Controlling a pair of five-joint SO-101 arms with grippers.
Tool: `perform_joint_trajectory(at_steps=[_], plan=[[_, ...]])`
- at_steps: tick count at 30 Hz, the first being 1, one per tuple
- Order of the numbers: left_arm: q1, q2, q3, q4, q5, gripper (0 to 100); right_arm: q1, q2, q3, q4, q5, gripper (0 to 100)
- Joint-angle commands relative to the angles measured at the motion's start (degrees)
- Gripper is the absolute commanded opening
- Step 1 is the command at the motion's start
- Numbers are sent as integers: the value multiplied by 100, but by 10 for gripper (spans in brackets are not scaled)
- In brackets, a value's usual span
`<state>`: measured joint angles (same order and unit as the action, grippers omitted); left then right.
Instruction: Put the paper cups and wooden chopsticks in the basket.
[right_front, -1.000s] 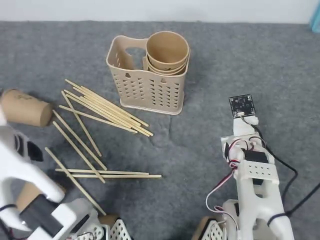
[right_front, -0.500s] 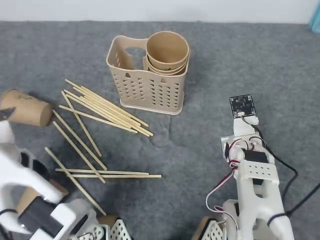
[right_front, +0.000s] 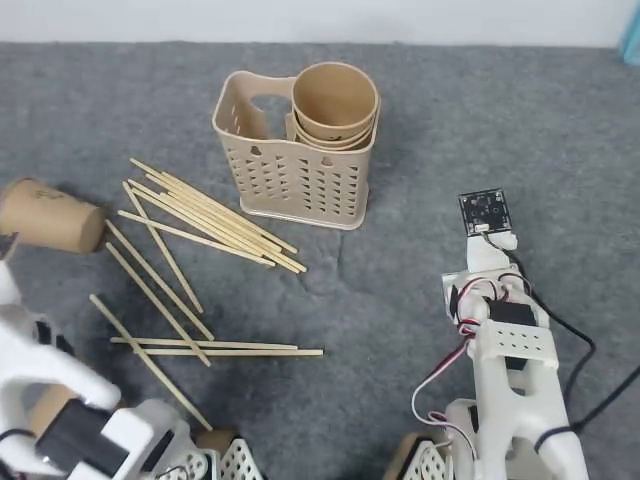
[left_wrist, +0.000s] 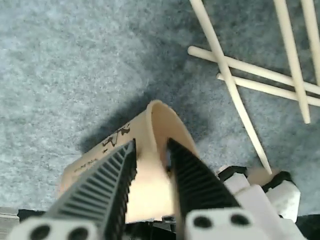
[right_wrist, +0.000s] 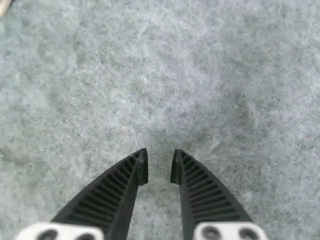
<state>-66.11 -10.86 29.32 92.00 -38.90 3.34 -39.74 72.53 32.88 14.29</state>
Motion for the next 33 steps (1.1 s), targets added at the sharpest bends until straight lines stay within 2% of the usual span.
perform_joint_trajectory(at_steps=[1, 6, 13, 20, 24, 28, 33], plan=[[-9, -229, -136, 18, -26, 13, -40, -189, 18, -84, 114, 91], [18, -220, -1130, 870, 325, 12, -40, -189, 18, -92, 114, 91], [484, -229, -1666, 853, 1495, 12, -40, -189, 18, -92, 114, 91], [1442, -237, -1789, 844, 2901, 11, -40, -189, 18, -92, 114, 91], [1732, -237, -2510, 818, 3851, 11, -31, -189, 18, -92, 114, 91], [1618, -237, -2897, 369, 4651, 11, -22, -189, 18, -92, 114, 91], [1081, -229, -2281, -396, 4686, 11, -40, -189, 18, -92, 114, 91]])
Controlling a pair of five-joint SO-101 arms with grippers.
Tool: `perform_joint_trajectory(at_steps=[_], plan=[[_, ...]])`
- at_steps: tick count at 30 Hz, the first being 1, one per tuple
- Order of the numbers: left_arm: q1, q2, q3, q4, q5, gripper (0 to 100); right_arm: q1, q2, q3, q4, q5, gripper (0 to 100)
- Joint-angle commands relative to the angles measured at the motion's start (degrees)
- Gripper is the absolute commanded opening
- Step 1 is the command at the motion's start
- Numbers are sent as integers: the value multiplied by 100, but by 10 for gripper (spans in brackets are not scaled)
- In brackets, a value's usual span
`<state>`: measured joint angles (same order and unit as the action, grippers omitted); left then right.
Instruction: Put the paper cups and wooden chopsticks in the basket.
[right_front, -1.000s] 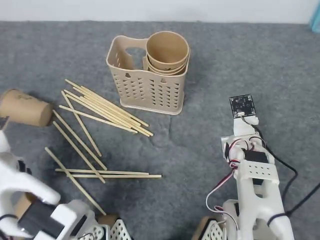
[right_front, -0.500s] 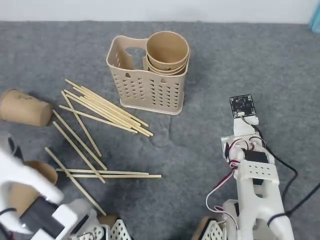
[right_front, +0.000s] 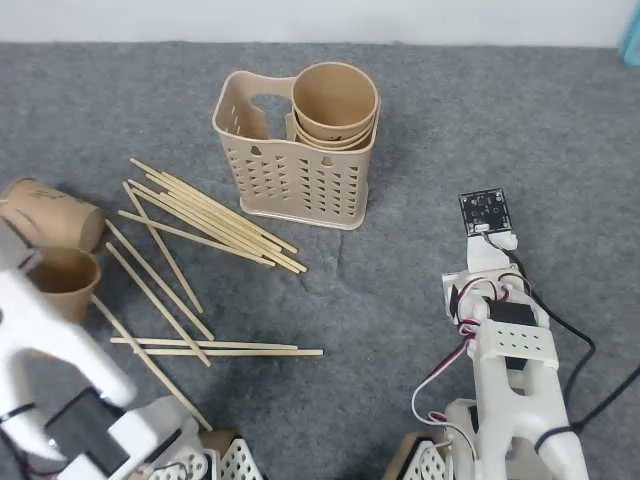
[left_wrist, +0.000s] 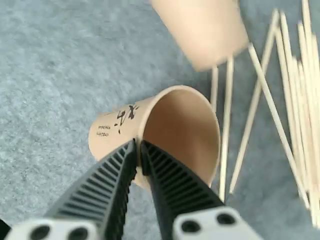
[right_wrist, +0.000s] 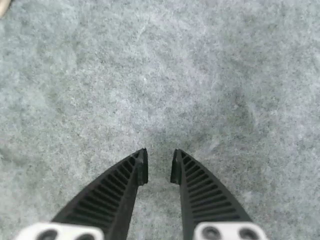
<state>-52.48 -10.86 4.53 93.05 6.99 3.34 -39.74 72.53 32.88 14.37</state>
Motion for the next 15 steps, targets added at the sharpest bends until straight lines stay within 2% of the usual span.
perform_joint_trajectory(at_steps=[1, 5, 9, 12, 15], plan=[[-404, -229, 409, -756, 97, 11, -40, -189, 18, -101, 105, 91], [-1011, -229, 1323, -1802, 114, 11, -40, -189, 18, -101, 105, 91], [-1565, -229, 2000, -2514, 18, 13, -48, -189, 18, -101, 105, 91], [-1943, -229, 2035, -2620, -457, 31, -48, -189, 18, -101, 105, 91], [-2180, -229, 2026, -2426, -800, 118, -48, -189, 18, -101, 105, 91]])
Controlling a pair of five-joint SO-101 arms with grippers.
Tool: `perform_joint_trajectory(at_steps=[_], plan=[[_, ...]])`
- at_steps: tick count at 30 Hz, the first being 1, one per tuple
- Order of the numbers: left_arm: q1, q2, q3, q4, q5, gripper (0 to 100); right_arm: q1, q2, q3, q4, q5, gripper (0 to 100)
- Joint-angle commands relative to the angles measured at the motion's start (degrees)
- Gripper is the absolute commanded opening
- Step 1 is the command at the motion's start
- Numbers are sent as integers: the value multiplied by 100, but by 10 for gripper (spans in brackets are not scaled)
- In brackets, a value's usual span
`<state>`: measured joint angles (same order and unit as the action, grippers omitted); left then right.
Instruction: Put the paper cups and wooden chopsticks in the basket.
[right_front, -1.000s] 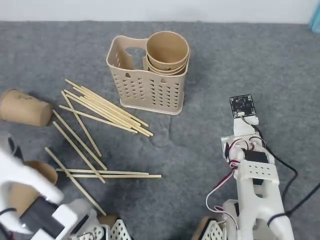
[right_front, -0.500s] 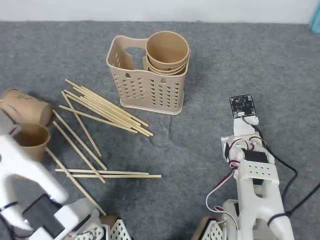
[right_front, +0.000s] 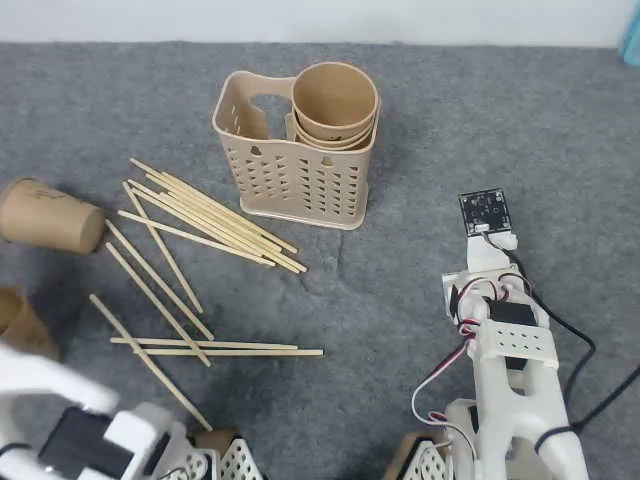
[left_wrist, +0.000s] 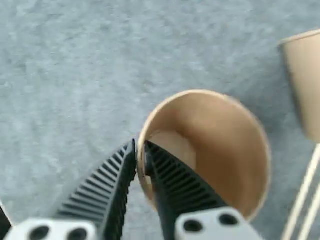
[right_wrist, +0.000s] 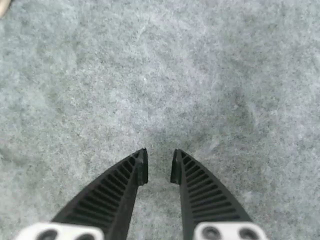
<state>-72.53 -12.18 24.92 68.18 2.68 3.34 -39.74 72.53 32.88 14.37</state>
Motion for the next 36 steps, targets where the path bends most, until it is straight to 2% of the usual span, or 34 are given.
perform_joint_trajectory(at_steps=[1, 3, 5, 8, 13, 18, 26, 28, 33, 36], plan=[[-211, -97, -13, 167, -492, 153, -48, -189, 18, -101, 105, 91], [-211, -97, -13, 334, -695, 206, -48, -189, 18, -101, 105, 91], [-167, -97, -13, 387, -774, 216, -48, -189, 18, -101, 105, 91], [18, -97, -13, 404, -774, 168, -48, -189, 18, -101, 105, 91], [343, -105, -171, 484, -738, 18, -48, -189, 26, -101, 105, 91], [571, -105, -1209, 1257, -325, 10, -48, -189, 26, -101, 105, 91], [1459, -105, -2923, 2189, 870, 10, -48, -189, 26, -101, 105, 91], [1793, -105, -3389, 2356, 1380, 10, -48, -189, 26, -101, 105, 91], [2945, -97, -4585, 2620, 2875, 10, -48, -189, 26, -101, 105, 91], [3833, -97, -5270, 2673, 3376, 10, -40, -189, 26, -101, 105, 91]])
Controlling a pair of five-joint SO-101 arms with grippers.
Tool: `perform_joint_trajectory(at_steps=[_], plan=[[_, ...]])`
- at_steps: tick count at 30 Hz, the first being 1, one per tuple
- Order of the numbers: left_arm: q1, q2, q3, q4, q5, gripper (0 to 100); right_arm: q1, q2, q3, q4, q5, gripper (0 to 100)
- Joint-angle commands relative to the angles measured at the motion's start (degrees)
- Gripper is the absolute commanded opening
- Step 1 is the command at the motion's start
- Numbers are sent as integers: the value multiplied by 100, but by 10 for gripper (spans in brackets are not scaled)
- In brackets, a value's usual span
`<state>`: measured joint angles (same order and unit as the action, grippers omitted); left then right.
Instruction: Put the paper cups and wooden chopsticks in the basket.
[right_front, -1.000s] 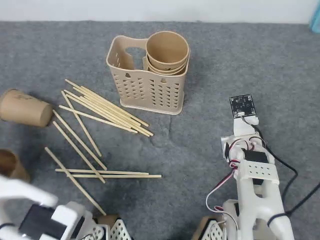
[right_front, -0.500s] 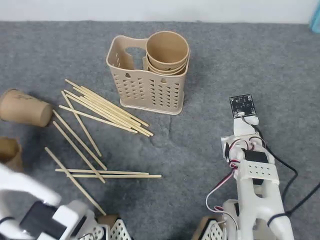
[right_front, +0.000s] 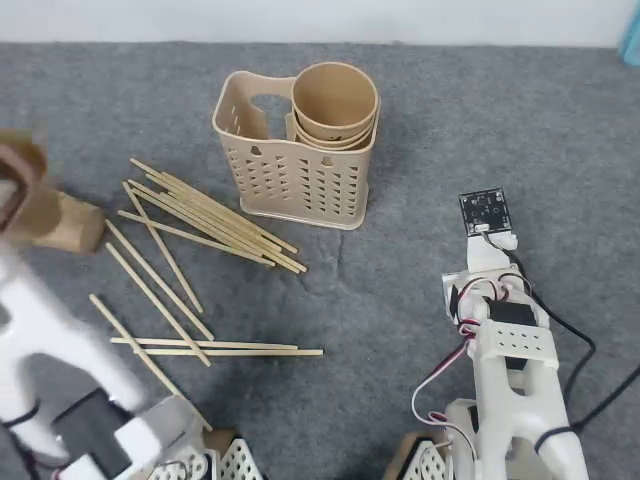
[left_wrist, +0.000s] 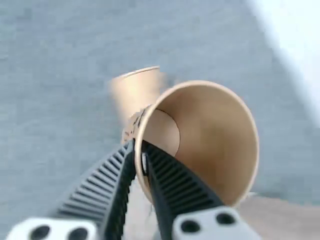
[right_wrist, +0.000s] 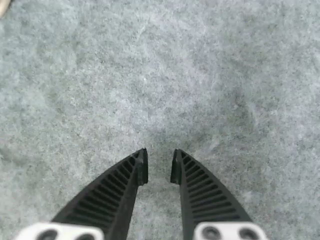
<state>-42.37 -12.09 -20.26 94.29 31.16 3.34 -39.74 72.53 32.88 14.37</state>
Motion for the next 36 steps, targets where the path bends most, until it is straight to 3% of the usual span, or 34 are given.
perform_joint_trajectory(at_steps=[1, 4, 10, 16, 26, 36], plan=[[1152, -79, -971, 70, 659, 10, -40, -189, 26, -101, 105, 91], [2119, -44, -1543, 9, 1099, 11, -40, -189, 26, -101, 105, 91], [3956, -44, -2167, -870, 1495, 11, -40, -189, 26, -101, 105, 91], [5160, 88, -2114, -1389, 1503, 11, -31, -189, 26, -207, 114, 91], [5371, 1635, -2105, -1600, 1495, 12, -31, -189, 26, -215, 132, 91], [5354, 1785, -2352, -563, 1371, 12, -40, -189, 26, -224, 290, 91]])
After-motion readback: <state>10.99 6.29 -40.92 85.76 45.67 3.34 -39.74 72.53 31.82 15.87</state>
